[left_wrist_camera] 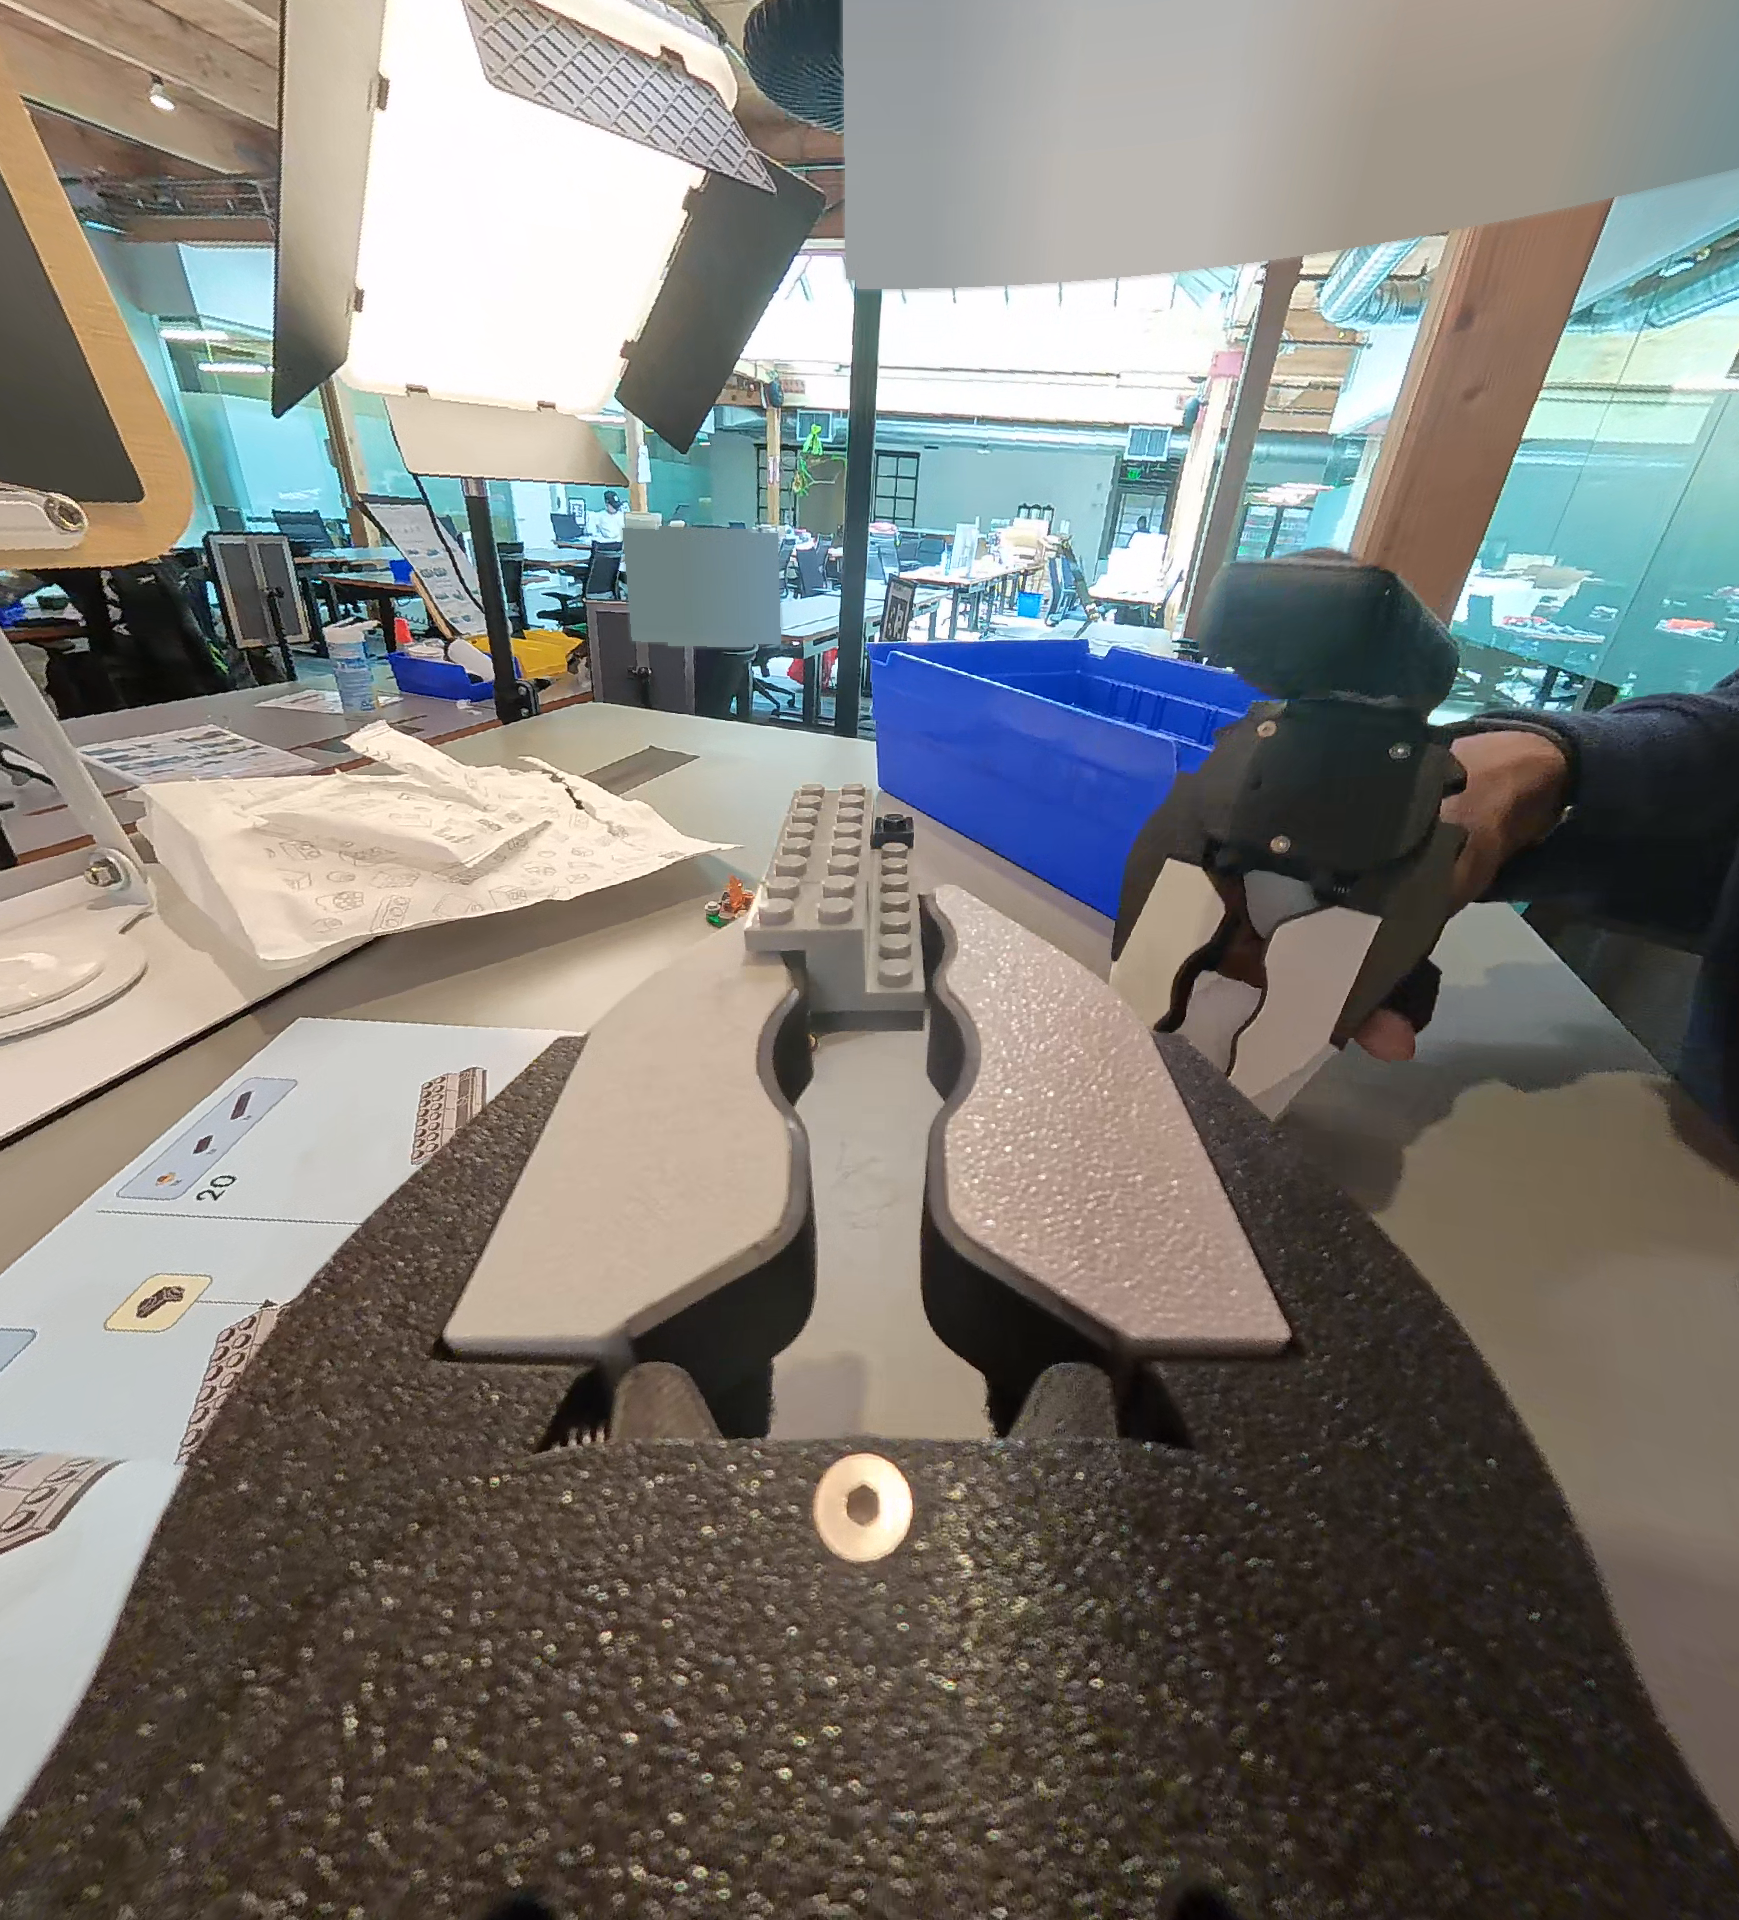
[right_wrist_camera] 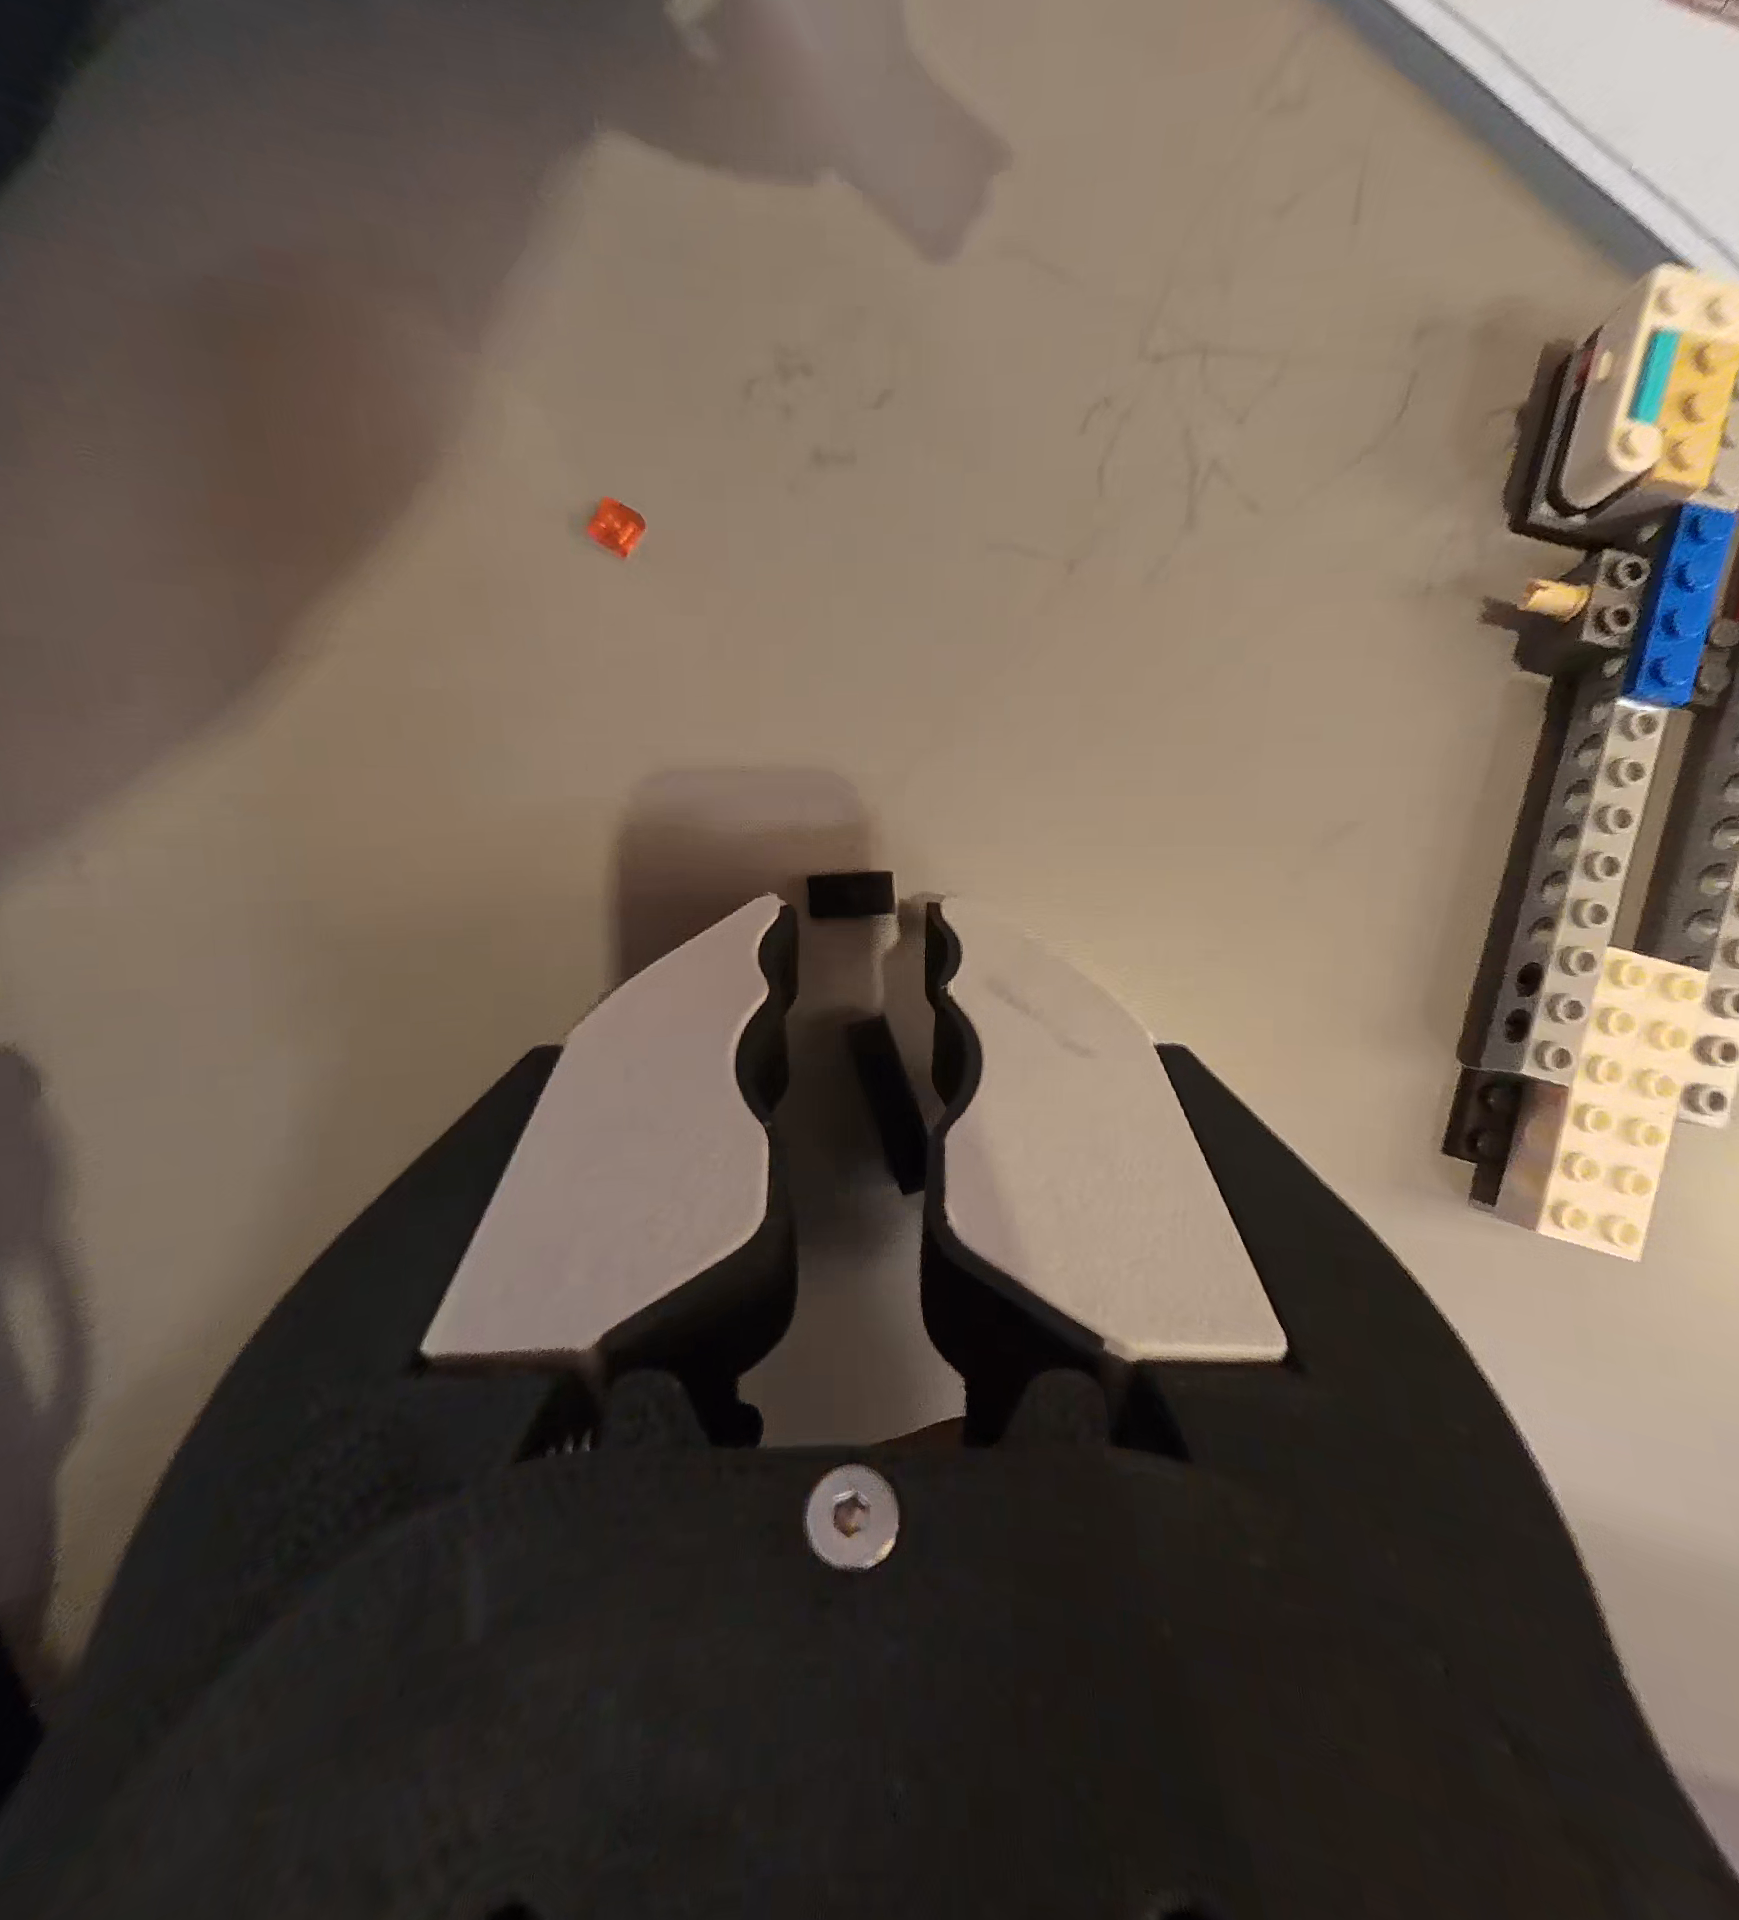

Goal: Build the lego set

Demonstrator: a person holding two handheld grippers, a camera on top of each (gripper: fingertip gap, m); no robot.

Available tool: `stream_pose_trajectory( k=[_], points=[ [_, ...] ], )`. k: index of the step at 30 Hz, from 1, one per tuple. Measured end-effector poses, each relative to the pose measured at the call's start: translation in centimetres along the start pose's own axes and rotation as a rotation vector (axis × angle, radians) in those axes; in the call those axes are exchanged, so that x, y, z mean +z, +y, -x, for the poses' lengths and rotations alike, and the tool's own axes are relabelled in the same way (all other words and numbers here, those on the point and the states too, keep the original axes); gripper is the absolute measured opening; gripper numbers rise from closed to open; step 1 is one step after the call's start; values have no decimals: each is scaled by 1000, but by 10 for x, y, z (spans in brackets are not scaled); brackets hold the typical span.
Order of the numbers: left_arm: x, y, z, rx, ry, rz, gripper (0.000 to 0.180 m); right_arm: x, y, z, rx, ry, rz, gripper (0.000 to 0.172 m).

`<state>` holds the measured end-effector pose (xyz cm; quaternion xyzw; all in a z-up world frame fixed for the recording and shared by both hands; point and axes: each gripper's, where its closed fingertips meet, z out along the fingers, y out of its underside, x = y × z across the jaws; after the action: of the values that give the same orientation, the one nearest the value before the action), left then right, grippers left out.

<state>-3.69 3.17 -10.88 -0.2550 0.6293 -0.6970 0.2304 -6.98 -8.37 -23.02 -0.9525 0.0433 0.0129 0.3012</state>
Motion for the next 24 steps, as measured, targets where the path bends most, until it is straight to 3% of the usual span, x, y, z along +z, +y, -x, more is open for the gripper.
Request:
stream_pose_trajectory(
  k=[9, 17, 24],
  points=[
    [-2, -1, 0, -8, -2, -8, 17, 1, -4, 30, 41, -108, -11, 17],
    [-3, -2, -1, -14, 8, -14, 17, 2, -10, 24, -208, -146, -50, 26],
    [-3, -1, 0, -14, 9, -11, 17, 9, -8, 25, -229, -140, -40, 24]
  ],
)
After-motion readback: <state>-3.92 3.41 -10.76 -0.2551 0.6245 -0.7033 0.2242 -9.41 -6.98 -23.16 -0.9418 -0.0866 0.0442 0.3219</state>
